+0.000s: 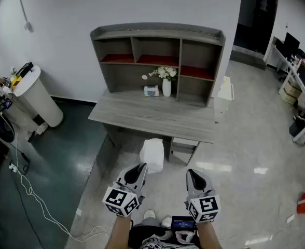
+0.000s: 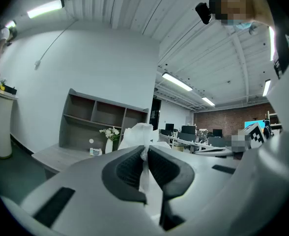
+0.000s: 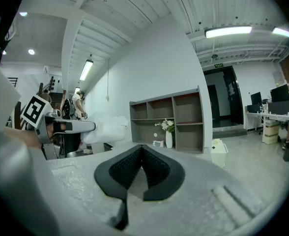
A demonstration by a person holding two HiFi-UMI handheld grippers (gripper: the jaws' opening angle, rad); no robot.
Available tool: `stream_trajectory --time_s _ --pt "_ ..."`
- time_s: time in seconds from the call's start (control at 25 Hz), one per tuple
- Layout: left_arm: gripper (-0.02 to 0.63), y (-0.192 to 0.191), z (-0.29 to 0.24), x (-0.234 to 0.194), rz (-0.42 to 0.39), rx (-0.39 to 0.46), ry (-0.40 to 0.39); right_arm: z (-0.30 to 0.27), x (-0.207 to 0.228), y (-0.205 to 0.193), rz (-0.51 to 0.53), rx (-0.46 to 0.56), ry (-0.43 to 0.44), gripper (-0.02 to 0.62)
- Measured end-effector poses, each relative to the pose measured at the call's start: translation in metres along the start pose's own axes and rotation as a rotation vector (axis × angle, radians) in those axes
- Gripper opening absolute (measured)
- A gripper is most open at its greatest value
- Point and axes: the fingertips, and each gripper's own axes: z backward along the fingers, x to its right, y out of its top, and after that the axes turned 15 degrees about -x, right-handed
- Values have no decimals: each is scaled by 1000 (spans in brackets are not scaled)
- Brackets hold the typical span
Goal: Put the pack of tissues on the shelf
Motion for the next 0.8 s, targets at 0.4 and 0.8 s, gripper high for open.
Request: stream_trajectory --time_s 0.4,0.8 --pt "20 5 15 -4 3 18 29 14 14 6 -35 36 -29 4" --pt "20 23 8 -43 26 75 65 -23 10 28 -13 62 25 5"
